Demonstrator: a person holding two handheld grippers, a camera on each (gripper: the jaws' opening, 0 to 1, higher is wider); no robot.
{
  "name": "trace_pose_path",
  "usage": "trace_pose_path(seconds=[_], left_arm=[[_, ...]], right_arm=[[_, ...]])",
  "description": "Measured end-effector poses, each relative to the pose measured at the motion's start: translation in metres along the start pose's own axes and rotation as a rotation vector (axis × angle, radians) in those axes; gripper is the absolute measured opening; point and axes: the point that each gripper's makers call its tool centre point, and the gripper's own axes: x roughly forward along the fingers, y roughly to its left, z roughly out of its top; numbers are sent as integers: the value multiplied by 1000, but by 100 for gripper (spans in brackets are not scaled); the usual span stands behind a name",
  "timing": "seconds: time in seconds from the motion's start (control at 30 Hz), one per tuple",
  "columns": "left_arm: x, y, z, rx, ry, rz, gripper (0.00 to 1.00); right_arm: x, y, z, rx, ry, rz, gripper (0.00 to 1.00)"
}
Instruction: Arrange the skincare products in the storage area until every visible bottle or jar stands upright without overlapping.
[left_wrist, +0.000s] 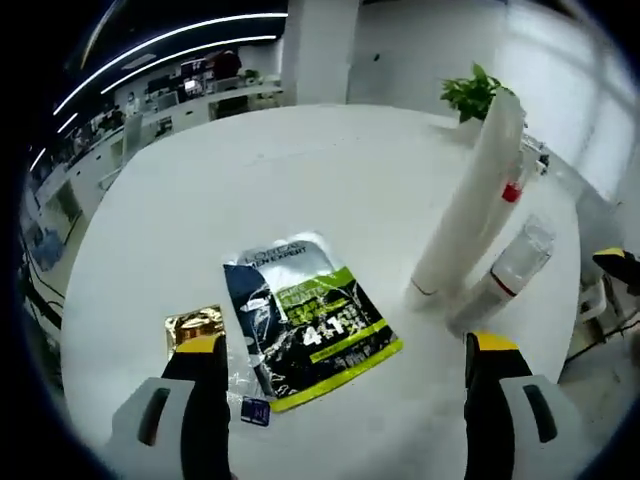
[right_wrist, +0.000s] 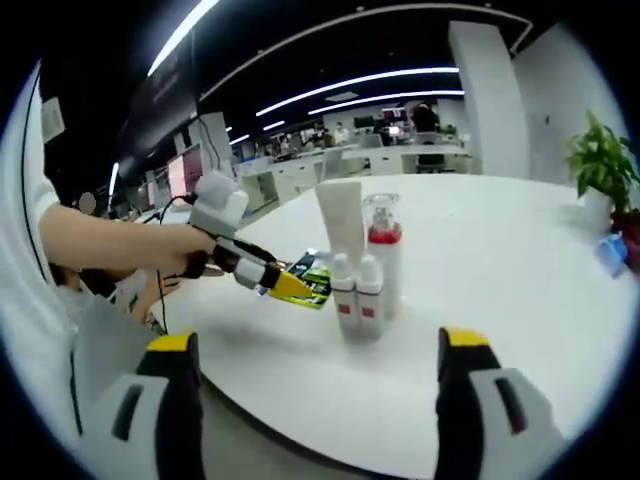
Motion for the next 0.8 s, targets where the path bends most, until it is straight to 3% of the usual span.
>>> trace_pose_path(seconds=[0.3, 0.57, 0.8], left_arm=[[24, 19, 6, -28, 15, 69, 97], [49, 35, 7, -109, 36, 151, 97], [64, 37, 8, -121, 49, 195, 97]], right_arm=[[1, -1, -1, 11, 9, -9, 99], [1, -2, -1, 25, 13, -18, 99], [1, -4, -2, 35, 16, -25, 99]])
